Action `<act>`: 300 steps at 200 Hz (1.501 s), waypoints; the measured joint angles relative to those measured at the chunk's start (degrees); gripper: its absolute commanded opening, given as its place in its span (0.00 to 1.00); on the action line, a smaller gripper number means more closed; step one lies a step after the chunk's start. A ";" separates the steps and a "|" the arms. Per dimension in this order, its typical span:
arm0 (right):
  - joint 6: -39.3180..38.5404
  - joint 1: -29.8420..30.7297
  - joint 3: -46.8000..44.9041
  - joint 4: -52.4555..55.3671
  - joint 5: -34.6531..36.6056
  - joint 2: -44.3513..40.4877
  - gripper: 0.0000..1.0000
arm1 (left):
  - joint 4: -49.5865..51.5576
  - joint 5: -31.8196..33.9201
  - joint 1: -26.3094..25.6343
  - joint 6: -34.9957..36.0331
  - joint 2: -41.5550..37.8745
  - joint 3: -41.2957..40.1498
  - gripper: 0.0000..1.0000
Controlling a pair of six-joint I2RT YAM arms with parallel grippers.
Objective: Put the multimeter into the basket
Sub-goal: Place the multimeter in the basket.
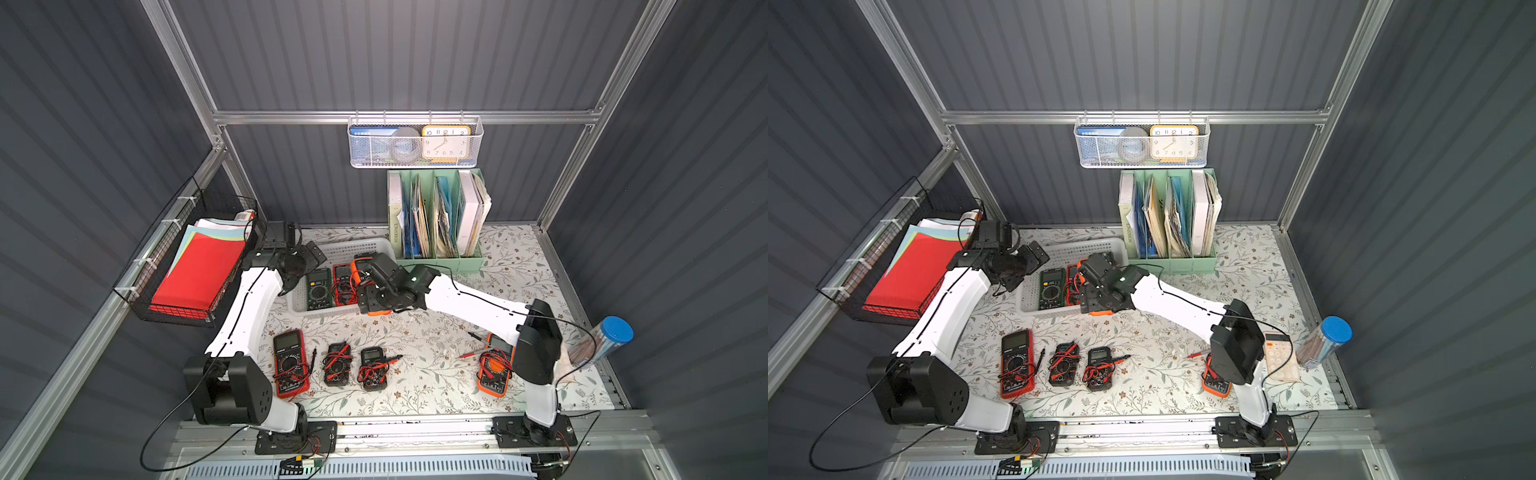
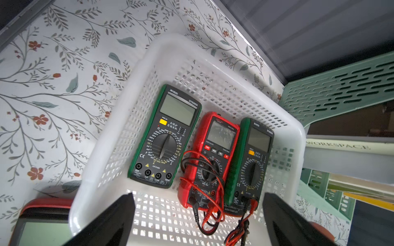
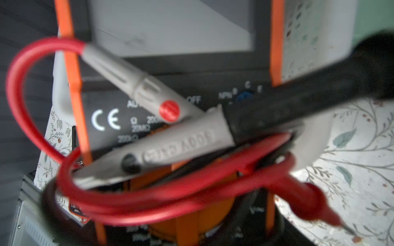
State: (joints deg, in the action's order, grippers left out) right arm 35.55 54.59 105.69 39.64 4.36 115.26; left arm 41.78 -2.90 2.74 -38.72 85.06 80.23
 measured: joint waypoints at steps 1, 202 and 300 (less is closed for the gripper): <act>-0.04 0.00 0.33 0.02 0.00 0.26 0.45 | -0.02 -0.02 0.09 0.00 0.00 0.04 0.99; 1.05 -2.32 41.31 6.49 2.27 33.94 0.81 | -0.35 -0.09 2.89 -0.07 -3.41 -1.03 0.99; 1.75 -2.19 40.19 4.28 2.16 30.60 0.99 | 0.02 -0.37 2.89 -0.07 -3.43 -1.01 0.99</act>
State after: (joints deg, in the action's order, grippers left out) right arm 37.30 52.40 145.88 43.92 6.52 145.86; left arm 41.80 -3.27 5.63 -38.79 81.62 79.22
